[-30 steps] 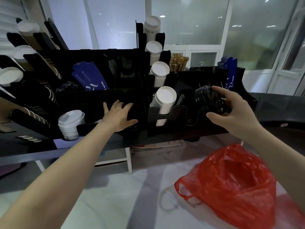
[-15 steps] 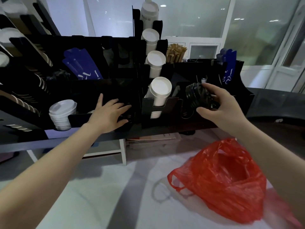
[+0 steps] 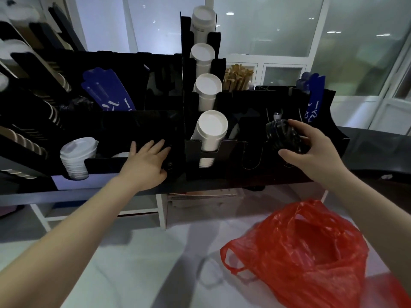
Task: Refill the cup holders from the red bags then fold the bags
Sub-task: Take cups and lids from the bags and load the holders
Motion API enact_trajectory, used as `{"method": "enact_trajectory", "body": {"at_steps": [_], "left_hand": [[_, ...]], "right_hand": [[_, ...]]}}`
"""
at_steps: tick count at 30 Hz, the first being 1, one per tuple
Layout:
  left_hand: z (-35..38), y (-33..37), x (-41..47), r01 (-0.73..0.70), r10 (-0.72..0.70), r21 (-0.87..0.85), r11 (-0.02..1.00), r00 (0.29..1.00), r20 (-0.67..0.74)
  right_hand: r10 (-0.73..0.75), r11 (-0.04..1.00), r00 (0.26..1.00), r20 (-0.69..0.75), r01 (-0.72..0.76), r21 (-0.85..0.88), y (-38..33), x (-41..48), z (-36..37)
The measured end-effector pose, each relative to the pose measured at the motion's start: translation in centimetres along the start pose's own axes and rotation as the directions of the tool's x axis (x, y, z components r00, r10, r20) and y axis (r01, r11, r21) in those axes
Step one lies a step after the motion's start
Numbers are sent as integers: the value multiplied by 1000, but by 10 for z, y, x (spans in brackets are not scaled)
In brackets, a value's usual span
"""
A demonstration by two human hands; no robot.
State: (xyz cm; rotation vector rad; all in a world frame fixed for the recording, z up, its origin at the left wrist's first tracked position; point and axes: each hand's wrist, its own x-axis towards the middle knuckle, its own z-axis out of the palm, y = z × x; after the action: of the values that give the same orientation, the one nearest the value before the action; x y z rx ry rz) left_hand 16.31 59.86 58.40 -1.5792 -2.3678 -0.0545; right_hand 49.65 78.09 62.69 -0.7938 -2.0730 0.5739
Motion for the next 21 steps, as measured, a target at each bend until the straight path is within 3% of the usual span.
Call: {"method": "enact_trajectory", "body": {"at_steps": [2, 6, 9, 13, 21], "left_hand": [[-4, 7, -10, 6, -17, -91, 996, 994, -111], [-15, 31, -25, -126, 65, -134, 983, 919, -389], [-18, 54, -34, -131, 30, -169, 977, 867, -498], [-20, 74, -45, -125, -3, -204, 971, 846, -534], [-31, 156, -34, -299, 167, -202, 932, 854, -493]], "right_hand": [[7, 1000, 1000, 7, -7, -6, 9, 4, -3], [14, 1000, 1000, 1, -14, -23, 30, 17, -8], [11, 999, 1000, 3, -10, -43, 44, 25, -10], [0, 999, 1000, 2, 0, -34, 60, 37, -16], [2, 997, 1000, -21, 0, 79, 77, 52, -24]]}}
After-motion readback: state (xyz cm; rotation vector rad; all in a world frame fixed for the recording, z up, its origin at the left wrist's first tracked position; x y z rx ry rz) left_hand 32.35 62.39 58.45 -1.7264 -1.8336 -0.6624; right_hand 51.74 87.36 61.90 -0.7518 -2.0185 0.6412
